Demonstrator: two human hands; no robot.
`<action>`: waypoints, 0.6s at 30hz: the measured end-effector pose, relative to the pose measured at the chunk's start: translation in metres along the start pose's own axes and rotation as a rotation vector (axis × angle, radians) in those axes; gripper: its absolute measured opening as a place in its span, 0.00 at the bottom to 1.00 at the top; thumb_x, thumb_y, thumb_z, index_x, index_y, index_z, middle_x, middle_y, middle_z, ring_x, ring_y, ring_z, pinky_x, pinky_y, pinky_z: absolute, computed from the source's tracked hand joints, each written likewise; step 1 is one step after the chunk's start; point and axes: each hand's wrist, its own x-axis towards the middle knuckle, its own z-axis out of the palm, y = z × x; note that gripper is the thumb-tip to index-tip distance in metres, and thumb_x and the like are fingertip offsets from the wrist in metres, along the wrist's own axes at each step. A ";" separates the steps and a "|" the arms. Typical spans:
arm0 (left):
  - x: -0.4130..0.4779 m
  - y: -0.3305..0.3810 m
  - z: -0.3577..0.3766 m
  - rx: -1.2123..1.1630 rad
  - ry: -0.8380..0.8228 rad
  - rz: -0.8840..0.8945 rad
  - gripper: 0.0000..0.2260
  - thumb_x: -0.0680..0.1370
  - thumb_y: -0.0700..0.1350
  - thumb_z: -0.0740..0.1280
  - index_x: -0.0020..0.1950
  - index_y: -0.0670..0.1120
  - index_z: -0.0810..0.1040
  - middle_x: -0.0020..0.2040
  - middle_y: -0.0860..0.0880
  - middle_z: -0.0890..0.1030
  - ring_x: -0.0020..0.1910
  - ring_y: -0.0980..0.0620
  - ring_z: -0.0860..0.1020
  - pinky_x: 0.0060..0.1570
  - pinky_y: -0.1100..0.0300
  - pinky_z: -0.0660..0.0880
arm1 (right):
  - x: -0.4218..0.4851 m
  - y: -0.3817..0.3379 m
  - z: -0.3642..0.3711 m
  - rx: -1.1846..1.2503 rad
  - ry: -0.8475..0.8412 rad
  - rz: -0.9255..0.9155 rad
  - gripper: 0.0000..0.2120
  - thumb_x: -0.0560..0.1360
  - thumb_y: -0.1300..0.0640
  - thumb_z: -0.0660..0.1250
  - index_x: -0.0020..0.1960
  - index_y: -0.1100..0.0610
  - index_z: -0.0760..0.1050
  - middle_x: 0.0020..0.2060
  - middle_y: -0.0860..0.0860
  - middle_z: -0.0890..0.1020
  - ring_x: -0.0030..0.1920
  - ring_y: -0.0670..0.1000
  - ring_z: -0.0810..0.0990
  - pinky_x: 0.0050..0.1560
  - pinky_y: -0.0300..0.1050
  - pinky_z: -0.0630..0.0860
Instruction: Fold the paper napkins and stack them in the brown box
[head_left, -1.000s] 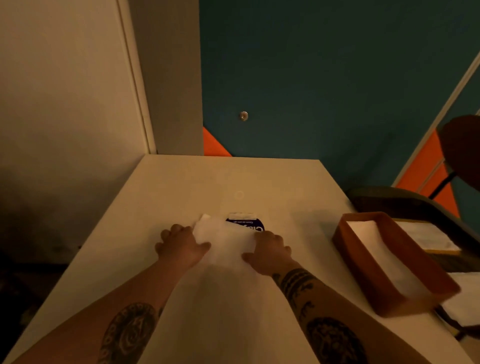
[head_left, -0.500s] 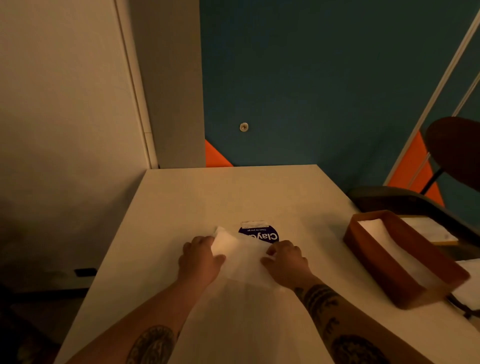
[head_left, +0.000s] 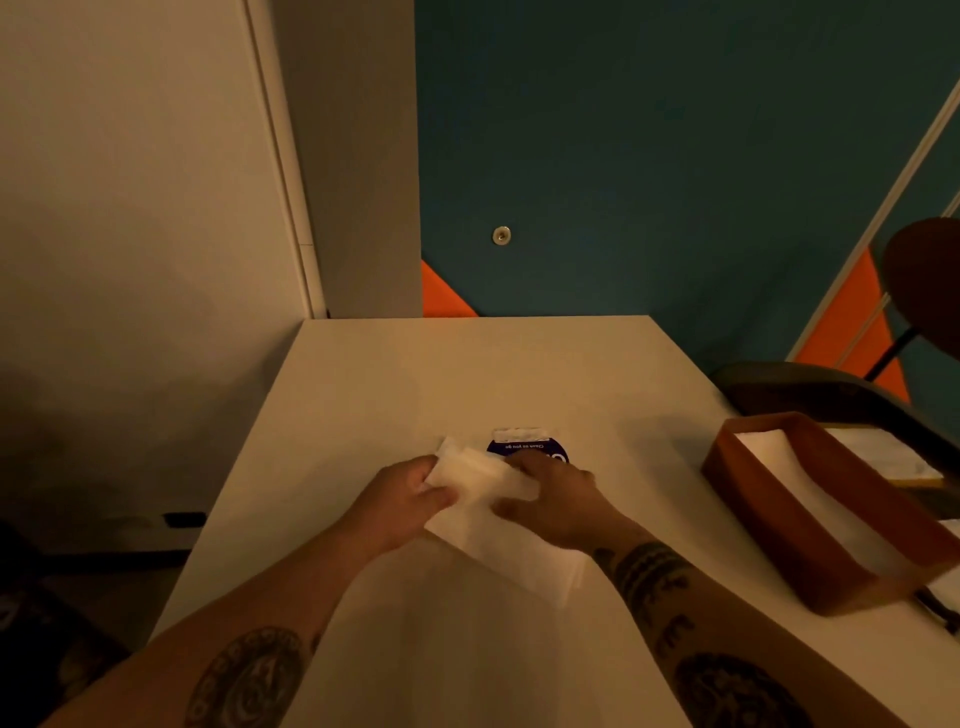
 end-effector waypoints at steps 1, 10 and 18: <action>-0.002 0.003 -0.001 -0.108 0.042 -0.001 0.08 0.77 0.48 0.73 0.56 0.51 0.83 0.50 0.53 0.87 0.49 0.55 0.84 0.50 0.54 0.80 | 0.001 -0.004 0.000 0.025 -0.021 -0.007 0.22 0.76 0.41 0.70 0.66 0.48 0.75 0.56 0.46 0.81 0.57 0.50 0.78 0.61 0.47 0.71; -0.006 0.031 -0.003 -0.957 0.075 -0.250 0.10 0.81 0.45 0.69 0.61 0.47 0.80 0.52 0.44 0.87 0.50 0.43 0.85 0.51 0.47 0.81 | 0.017 -0.045 0.012 0.798 0.033 0.163 0.09 0.80 0.54 0.68 0.59 0.53 0.77 0.51 0.51 0.84 0.50 0.52 0.83 0.47 0.48 0.82; 0.002 0.023 -0.004 -0.566 0.439 -0.303 0.11 0.77 0.42 0.72 0.59 0.49 0.80 0.51 0.46 0.85 0.49 0.45 0.83 0.54 0.49 0.81 | 0.042 -0.023 0.015 0.487 0.038 0.140 0.15 0.83 0.52 0.59 0.66 0.55 0.74 0.60 0.54 0.80 0.58 0.54 0.79 0.54 0.46 0.76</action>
